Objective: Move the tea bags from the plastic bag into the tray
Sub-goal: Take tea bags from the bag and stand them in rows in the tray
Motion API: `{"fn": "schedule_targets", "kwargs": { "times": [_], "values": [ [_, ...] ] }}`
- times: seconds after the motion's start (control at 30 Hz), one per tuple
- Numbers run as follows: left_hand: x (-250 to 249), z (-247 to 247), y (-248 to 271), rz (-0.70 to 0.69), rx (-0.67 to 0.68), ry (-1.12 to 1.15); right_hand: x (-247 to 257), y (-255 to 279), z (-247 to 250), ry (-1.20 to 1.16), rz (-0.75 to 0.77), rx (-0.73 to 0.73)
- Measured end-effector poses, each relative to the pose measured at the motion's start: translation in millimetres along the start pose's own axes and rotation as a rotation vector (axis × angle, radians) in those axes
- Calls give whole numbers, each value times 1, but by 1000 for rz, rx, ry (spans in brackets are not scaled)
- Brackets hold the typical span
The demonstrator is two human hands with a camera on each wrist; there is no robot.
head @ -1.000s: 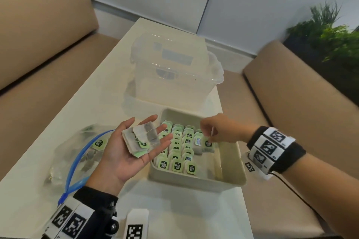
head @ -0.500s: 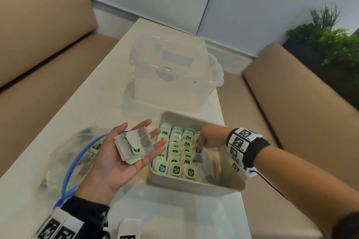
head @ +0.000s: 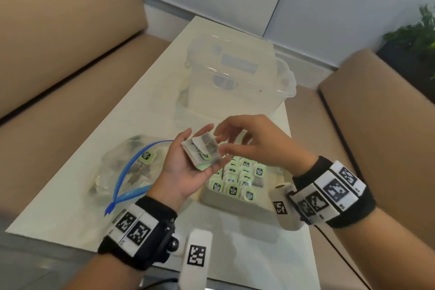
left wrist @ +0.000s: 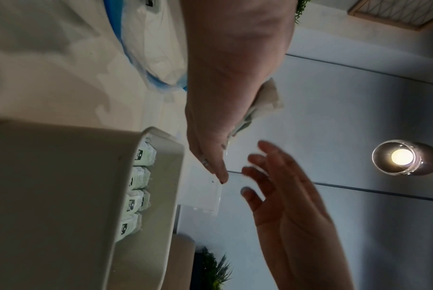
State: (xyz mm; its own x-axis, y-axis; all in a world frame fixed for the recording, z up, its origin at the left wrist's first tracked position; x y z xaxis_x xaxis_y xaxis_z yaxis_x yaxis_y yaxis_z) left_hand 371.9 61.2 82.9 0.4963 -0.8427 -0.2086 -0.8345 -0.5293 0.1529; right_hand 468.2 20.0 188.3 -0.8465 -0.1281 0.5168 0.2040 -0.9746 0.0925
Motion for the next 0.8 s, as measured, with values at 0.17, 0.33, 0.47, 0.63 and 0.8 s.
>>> {"fn": "schedule_targets", "kwargs": {
  "times": [0.17,0.33,0.47,0.63,0.8],
  "values": [
    [1,-11,4,-15,-21,-22,17,-4,-23,84,22,-15],
    [-1,-18,9,-20,-54,-123,18,-2,-31,59,-36,-112],
    [-1,-22,13,-36,-44,-127,22,4,-34,-7,-56,-140],
    [1,-25,15,-33,-21,-121,20,6,-41,-57,-85,-182],
    [3,-28,17,-17,97,-130,17,12,-41,-149,-104,-222]
  ]
}}
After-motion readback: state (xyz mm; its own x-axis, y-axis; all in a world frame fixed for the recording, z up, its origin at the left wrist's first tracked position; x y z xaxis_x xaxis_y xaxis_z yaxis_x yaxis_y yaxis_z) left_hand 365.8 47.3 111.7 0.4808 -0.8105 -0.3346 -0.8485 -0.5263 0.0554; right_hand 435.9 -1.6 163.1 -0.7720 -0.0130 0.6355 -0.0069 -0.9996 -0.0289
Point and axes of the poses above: each hand's wrist, its own y-axis away from the middle knuckle, its own z-axis out of the back of the hand, x = y × z, the point moved 5 cm from there along -y, towards the middle knuckle, and after that the axes turned 10 degrees about x, right-handed, at the moved point
